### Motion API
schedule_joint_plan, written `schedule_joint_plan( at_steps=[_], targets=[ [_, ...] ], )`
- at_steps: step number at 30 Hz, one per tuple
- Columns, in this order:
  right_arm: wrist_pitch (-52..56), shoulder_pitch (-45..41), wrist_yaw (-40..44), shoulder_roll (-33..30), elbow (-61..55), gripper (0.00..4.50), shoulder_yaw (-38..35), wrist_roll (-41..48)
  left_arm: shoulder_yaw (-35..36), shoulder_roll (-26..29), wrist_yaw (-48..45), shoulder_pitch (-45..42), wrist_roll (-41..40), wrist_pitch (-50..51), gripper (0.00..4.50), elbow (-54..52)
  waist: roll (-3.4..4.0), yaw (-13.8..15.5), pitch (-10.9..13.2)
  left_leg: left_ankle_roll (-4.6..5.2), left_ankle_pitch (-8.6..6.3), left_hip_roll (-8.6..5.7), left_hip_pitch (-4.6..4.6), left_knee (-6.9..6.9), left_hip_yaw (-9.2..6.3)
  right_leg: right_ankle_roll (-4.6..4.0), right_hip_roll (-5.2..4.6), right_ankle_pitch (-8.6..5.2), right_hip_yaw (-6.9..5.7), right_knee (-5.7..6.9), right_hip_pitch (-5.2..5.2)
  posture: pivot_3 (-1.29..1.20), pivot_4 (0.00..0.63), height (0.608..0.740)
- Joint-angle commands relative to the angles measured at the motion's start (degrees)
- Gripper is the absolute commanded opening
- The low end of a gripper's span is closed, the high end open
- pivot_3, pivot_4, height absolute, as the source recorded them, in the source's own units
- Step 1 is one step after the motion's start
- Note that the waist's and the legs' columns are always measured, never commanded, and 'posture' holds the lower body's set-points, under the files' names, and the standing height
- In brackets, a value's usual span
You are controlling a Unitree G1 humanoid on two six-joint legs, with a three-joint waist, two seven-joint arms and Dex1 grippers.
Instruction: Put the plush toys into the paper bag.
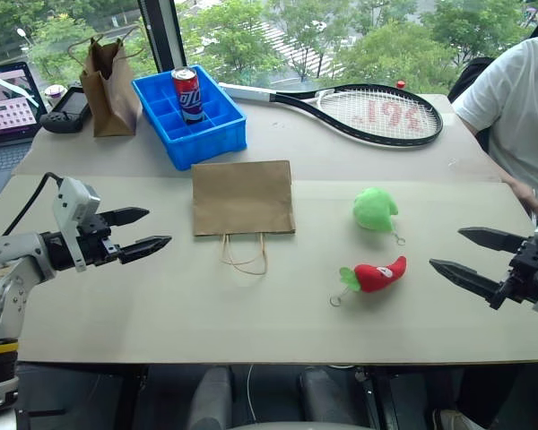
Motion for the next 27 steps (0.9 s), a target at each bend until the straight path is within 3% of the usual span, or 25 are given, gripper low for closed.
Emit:
schedule_joint_plan(
  at_steps=[1,9,19,24,27],
  targets=[
    [-0.98,-0.20,-0.42,0.09,-1.06,4.45,-0.86,0.20,1.51,0.28,-1.54,-0.75,-1.39,-1.08,4.50,-0.02,0.00,-0.01,0.00,0.00,0.00,0.00,0.00,0.00,0.00,0.00,0.00,0.00,0.00,0.00,0.00,0.00,0.150,0.740],
    [0.64,0.06,-0.90,-0.10,-3.66,4.45,-1.13,2.03,2.54,2.22,-9.94,-2.12,-5.16,-0.96,4.50,2.64,0.00,-0.03,0.00,0.00,0.00,0.00,0.00,0.00,0.00,0.00,0.00,0.00,-0.01,0.00,0.00,0.00,0.150,0.740],
    [2.48,-1.40,-1.11,-1.00,-5.48,4.45,-0.95,3.61,1.29,2.31,-11.41,-4.47,-3.66,-3.11,4.50,3.90,0.00,0.01,0.00,0.00,0.00,0.00,0.00,0.01,0.00,0.00,0.00,0.00,-0.01,0.01,0.00,0.00,0.150,0.740],
    [7.89,-4.73,0.19,-5.73,-10.52,4.45,0.50,9.57,-4.39,3.92,-15.49,-10.63,-0.33,-6.40,4.50,4.41,0.01,0.01,0.01,0.00,0.00,0.00,0.00,0.02,0.00,0.00,0.00,0.00,-0.01,0.03,0.00,0.00,0.150,0.740],
    [13.63,-11.66,-1.84,-10.41,-14.84,4.45,4.75,17.87,-11.42,5.10,-21.76,-15.89,4.49,-11.84,4.50,5.73,0.01,-0.07,0.00,0.00,0.01,0.01,0.00,0.02,0.00,-0.01,0.02,0.00,-0.01,0.04,0.00,0.00,0.150,0.740]
  ],
)
